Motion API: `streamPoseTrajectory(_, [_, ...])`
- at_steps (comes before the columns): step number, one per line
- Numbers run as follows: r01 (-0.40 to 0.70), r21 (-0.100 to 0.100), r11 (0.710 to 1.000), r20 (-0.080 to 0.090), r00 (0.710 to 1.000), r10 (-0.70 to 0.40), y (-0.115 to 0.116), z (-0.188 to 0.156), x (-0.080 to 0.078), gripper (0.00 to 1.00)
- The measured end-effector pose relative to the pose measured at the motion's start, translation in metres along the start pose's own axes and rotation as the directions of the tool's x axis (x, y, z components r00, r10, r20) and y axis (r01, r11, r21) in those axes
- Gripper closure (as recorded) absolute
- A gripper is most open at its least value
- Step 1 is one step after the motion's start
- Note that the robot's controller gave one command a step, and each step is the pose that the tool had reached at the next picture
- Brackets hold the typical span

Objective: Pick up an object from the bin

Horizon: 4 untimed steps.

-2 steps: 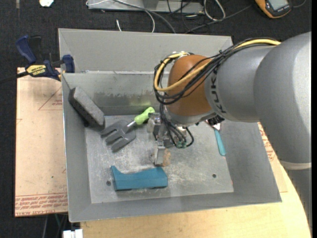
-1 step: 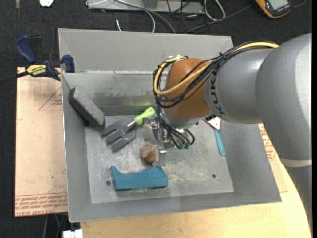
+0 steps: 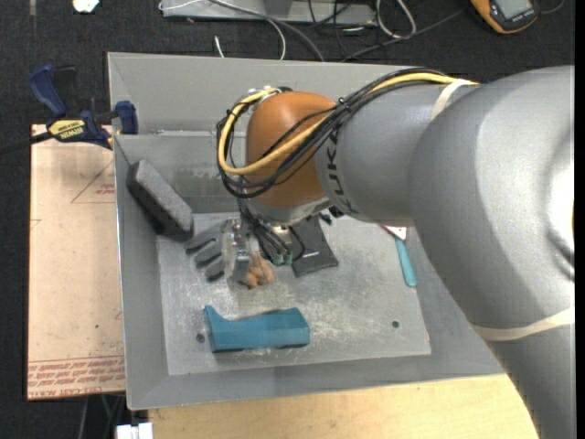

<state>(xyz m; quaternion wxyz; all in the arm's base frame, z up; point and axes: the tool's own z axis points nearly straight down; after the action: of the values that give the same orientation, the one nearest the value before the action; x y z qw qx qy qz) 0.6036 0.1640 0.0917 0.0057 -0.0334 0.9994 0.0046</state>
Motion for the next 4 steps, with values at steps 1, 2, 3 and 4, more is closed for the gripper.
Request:
streamPoseTrajectory(1, [-0.001, 0.000, 1.000, 0.000, 1.000, 0.001, 0.000, 0.000, 0.000, 0.00])
streamPoseTrajectory(2, [-0.001, 0.000, 1.000, 0.000, 1.000, 0.001, 0.000, 0.000, 0.000, 0.00])
streamPoseTrajectory(3, [0.019, -0.001, 1.000, 0.002, 1.000, -0.019, -0.016, 0.014, 0.016, 0.00])
streamPoseTrajectory(4, [0.096, -0.001, 0.995, 0.006, 0.995, -0.096, -0.023, 0.020, 0.018, 0.00])
